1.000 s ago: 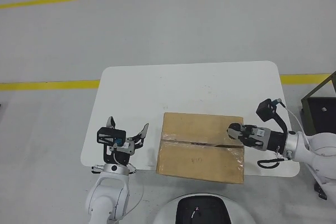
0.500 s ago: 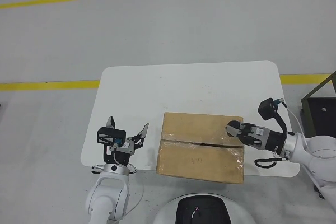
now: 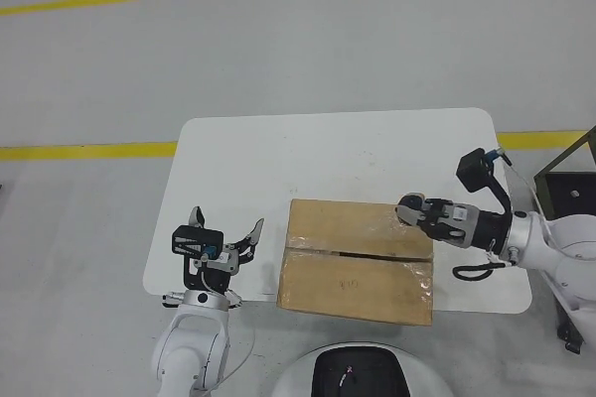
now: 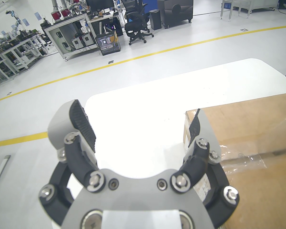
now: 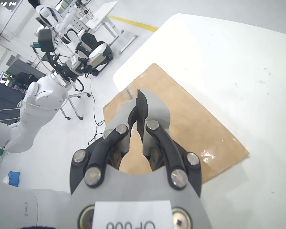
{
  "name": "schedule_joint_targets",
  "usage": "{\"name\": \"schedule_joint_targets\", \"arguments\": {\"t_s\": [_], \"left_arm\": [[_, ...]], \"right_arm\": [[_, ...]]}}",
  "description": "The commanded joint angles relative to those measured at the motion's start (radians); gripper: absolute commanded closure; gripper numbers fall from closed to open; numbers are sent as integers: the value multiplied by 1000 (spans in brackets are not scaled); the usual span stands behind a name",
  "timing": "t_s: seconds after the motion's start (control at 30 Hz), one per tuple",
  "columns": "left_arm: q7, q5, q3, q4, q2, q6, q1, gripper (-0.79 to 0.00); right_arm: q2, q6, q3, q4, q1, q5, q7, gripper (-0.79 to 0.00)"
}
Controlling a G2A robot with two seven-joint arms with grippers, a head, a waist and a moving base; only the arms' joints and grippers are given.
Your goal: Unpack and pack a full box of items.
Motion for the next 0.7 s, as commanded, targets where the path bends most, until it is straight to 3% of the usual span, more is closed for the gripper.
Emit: {"name": "schedule_joint_targets", "arguments": {"t_s": [0.0, 0.3, 0.67], "left_arm": [[0, 0, 0, 0, 0, 0, 0, -785], [0, 0, 0, 0, 0, 0, 0, -785], [11, -6, 7, -11, 0, -18, 7, -785]], "right_arm": [[-4, 4, -40, 18, 67, 8, 25, 0], [-24, -1, -179, 105, 255, -2, 67, 0], [-31, -8, -219, 135, 297, 9, 79, 0]]}}
